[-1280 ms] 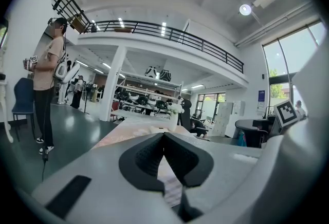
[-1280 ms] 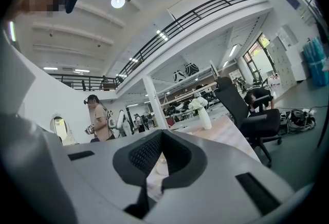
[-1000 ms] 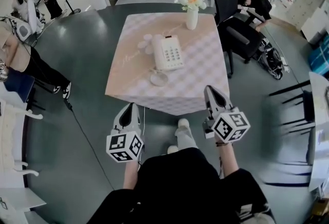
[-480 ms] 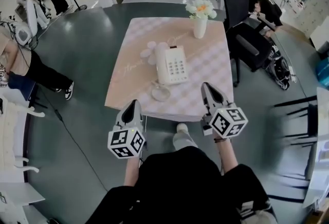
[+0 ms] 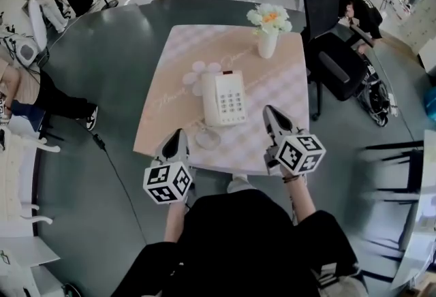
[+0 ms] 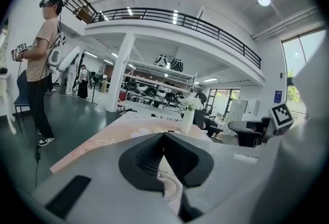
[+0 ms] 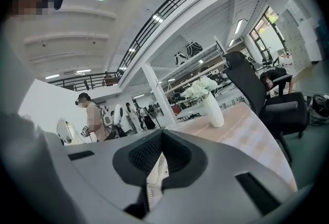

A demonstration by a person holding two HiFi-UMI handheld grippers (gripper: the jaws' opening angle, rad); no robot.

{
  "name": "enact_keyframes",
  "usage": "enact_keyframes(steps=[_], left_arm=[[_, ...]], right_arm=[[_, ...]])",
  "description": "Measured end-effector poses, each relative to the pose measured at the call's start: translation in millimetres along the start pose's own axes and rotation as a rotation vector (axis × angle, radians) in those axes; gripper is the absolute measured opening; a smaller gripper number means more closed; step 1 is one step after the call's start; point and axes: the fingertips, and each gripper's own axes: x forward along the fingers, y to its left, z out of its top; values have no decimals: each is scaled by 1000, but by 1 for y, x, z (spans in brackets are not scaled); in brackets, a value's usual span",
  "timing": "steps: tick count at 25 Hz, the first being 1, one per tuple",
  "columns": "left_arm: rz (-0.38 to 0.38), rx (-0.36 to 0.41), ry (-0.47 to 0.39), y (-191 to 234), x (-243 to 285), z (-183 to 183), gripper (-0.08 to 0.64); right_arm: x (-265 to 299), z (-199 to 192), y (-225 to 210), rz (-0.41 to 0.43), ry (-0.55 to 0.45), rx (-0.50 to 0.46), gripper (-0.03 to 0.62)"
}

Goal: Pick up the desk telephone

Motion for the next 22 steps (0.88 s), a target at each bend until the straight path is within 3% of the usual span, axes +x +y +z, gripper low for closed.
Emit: enact_keyframes(steps=[12,22], left_arm=[[27,-41,85,1,57,-16,-2],[30,-88,234,15,97,-39,0]], right_arm=[[52,-11,-38,46,116,-20,-8],[90,-30,-52,87,177,6,-8]])
